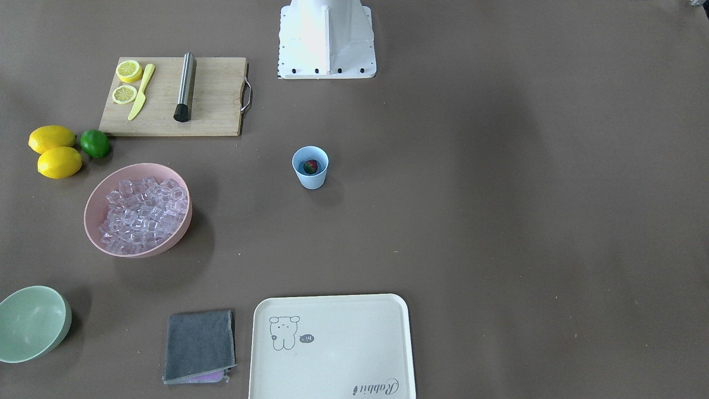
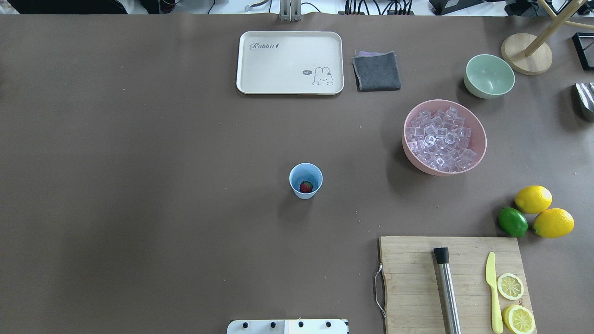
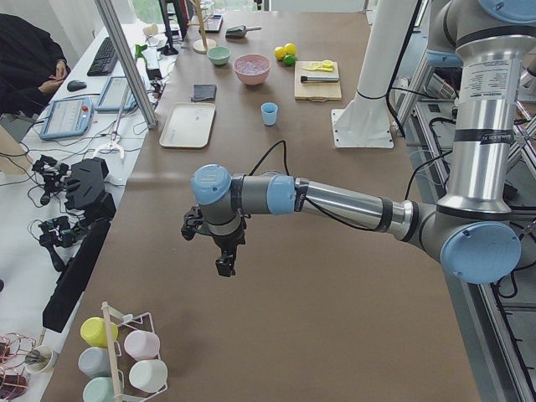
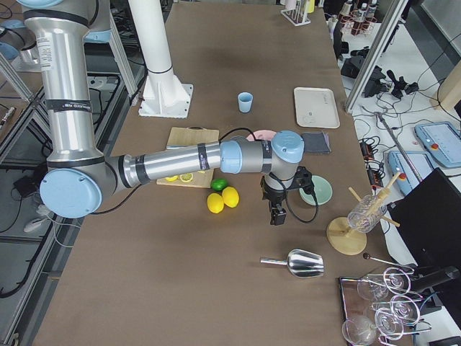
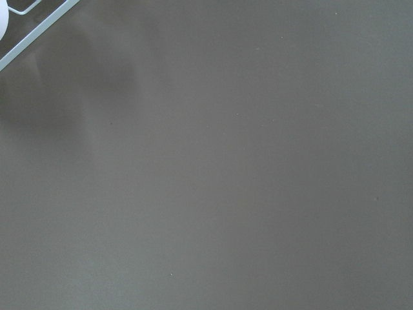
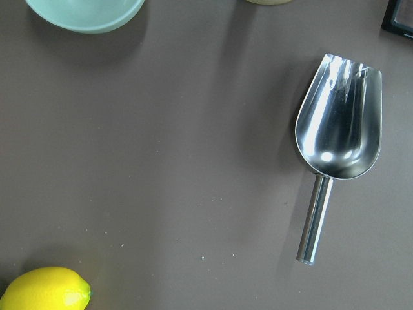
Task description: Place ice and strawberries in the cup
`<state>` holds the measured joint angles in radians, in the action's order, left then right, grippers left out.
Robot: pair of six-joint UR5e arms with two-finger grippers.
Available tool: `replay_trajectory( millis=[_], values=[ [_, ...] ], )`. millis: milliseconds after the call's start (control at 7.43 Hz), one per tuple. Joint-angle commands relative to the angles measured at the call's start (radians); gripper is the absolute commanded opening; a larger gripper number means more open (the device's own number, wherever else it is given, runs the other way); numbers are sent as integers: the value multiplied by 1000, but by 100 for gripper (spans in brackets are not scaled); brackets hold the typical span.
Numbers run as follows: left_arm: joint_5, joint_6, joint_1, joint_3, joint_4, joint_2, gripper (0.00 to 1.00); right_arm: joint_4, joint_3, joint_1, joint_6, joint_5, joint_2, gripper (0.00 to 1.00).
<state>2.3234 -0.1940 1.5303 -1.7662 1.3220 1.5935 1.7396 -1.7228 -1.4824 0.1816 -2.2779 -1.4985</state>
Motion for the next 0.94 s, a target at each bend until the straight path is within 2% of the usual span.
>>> replay_trajectory(
  millis=[0,808],
  values=[
    [-4,-1,1,-13,2,-6,98,0,3,1,-1,0,0,100],
    [-4,1,1,-4,2,-12,98,2,8,1,-2,0,-2,100]
  ],
)
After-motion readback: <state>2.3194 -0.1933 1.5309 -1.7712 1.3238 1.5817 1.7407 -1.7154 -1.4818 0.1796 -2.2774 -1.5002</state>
